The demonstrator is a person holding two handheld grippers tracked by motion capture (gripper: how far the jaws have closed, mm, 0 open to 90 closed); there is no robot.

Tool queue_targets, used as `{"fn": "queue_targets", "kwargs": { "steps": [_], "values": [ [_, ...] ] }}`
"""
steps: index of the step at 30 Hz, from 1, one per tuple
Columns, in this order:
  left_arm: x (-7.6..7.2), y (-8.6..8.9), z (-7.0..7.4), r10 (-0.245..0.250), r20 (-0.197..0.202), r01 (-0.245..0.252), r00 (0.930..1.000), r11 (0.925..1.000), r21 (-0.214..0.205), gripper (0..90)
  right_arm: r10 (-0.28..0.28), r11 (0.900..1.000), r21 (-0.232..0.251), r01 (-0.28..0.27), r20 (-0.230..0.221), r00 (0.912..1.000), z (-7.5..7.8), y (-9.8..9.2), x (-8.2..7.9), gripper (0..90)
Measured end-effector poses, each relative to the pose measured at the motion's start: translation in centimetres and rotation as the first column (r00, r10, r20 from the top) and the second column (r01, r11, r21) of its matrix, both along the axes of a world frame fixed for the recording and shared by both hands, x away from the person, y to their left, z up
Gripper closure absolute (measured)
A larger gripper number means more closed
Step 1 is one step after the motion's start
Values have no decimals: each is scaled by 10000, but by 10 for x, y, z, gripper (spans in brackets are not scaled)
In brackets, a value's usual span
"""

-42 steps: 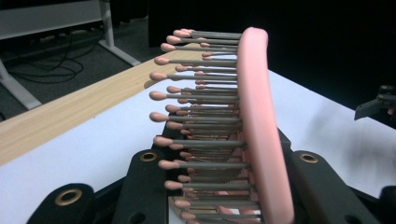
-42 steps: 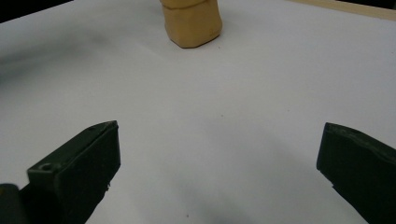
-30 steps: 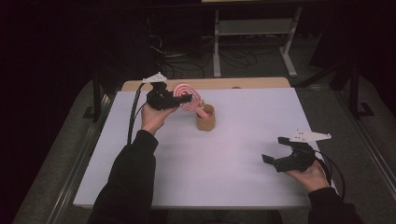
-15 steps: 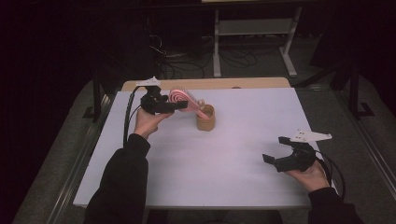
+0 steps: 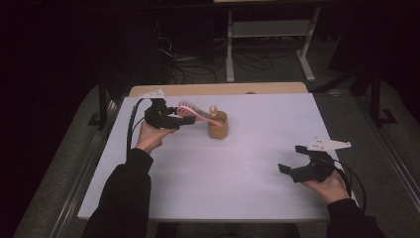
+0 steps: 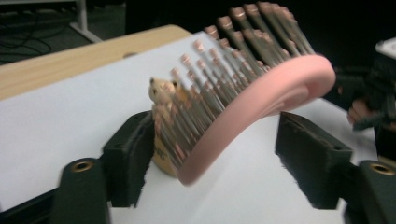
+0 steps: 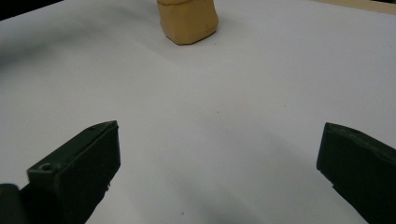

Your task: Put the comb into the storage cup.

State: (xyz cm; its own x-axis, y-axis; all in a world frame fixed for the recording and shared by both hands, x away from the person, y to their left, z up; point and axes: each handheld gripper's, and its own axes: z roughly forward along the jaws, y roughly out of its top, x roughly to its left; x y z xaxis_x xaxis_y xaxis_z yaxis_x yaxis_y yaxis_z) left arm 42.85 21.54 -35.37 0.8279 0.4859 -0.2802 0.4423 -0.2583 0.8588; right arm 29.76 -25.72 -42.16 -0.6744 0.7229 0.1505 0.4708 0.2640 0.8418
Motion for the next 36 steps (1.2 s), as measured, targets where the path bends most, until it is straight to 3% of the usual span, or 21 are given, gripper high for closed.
{"fn": "queue_targets", "kwargs": {
  "steps": [8, 16, 36],
  "values": [
    [-10, 4, -5, -276, 169, 271, 9995, 9993, 274, 157, 31, 10000, -70, -32, -18, 10000, -1, 0, 0, 0],
    [-20, 10, -8, -440, 287, 426, 9986, 9980, 476, 115, 54, 9999, -96, -55, -53, 10000, -2, 1, 0, 0],
    [-37, 32, -13, 138, 589, -167, 9982, 9986, 495, 0, 34, 9999, -96, -35, -80, 10000, -2, 1, 0, 0]
  ]
}}
